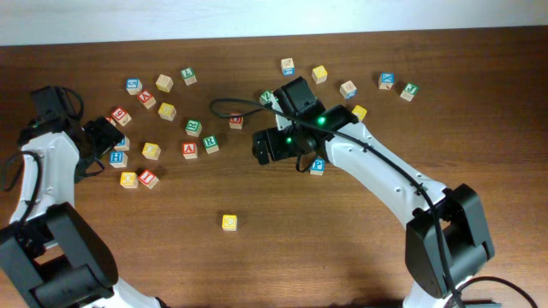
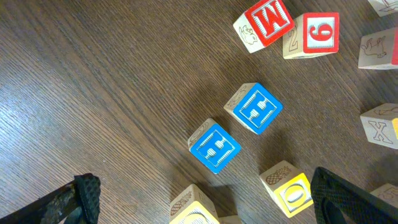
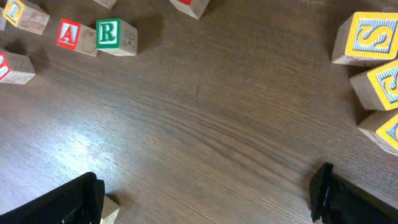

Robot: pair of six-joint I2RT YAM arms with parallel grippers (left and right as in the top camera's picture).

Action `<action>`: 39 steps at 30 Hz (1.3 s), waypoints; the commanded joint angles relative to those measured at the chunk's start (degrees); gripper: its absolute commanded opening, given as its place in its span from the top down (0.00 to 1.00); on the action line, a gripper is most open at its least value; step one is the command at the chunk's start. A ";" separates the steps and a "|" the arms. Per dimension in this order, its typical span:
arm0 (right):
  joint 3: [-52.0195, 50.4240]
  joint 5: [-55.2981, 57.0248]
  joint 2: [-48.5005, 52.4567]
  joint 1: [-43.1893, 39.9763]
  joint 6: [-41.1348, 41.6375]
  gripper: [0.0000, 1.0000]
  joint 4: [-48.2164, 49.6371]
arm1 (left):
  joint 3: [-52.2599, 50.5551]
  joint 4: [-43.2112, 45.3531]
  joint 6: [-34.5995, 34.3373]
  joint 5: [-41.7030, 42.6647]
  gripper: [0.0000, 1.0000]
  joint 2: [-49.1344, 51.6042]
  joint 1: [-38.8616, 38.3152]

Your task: Spell out CVPR

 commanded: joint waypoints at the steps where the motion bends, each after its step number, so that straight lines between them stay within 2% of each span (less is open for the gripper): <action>1: 4.07 0.31 0.35 0.57 -2.27 0.02 -1.62 | -0.48 -0.11 -0.76 5.03 0.01 0.48 -0.02; 7: 13.16 1.42 0.35 0.46 -3.74 0.00 -7.17 | -0.48 -0.98 -0.76 7.26 0.01 0.48 -0.02; 8: 13.46 3.08 0.35 0.46 -3.72 0.04 -7.15 | -0.48 -0.98 -0.76 7.28 0.01 0.48 -0.02; 11: 15.91 5.05 0.44 -1.16 -3.72 0.04 -9.16 | -0.48 -0.94 -0.76 7.28 0.01 0.48 -0.02; 13: 17.22 10.71 0.44 -4.33 -1.95 0.04 -10.56 | -0.48 -0.94 -0.76 7.28 0.01 0.48 -0.02; 14: 17.20 16.17 0.48 -6.25 1.77 0.05 -10.40 | -0.48 -0.94 -0.76 7.28 0.01 0.48 -0.02; 17: 17.18 16.46 2.54 -12.96 5.95 0.05 -6.69 | -0.48 -0.96 -0.76 7.28 0.01 0.48 -0.02; 19: 17.16 13.35 6.12 -15.85 12.20 0.13 -2.36 | -0.48 -0.96 -0.76 7.30 0.01 0.48 -0.02; 20: 17.16 12.20 8.00 -16.11 16.15 0.13 0.11 | -0.48 -0.96 -0.76 7.30 0.01 0.48 -0.02; 22: 17.18 10.93 10.54 -15.67 18.69 0.16 4.37 | -0.48 -0.94 -0.76 7.28 0.01 0.48 -0.02; 23: 17.18 11.02 12.72 -14.73 19.10 0.22 8.35 | -0.48 -0.94 -0.76 7.26 0.01 0.48 -0.02; 24: 17.18 11.47 14.23 -14.03 21.00 0.23 10.64 | -0.48 -0.94 -0.76 7.26 0.01 0.48 -0.02; 27: 17.18 17.22 17.42 -12.61 26.67 0.24 13.35 | -0.48 -0.96 -0.76 7.23 0.01 0.48 -0.02; 29: 17.18 17.97 19.87 -11.63 26.77 0.27 15.15 | -0.48 -0.94 -0.76 7.23 0.01 0.48 -0.02; 33: 17.14 24.50 23.32 -9.64 26.77 0.27 14.27 | -0.48 -0.94 -0.76 7.23 0.01 0.48 -0.02; 39: 17.11 24.76 26.32 -9.55 28.96 0.27 13.94 | -0.48 -0.92 -0.76 7.23 0.01 0.48 -0.02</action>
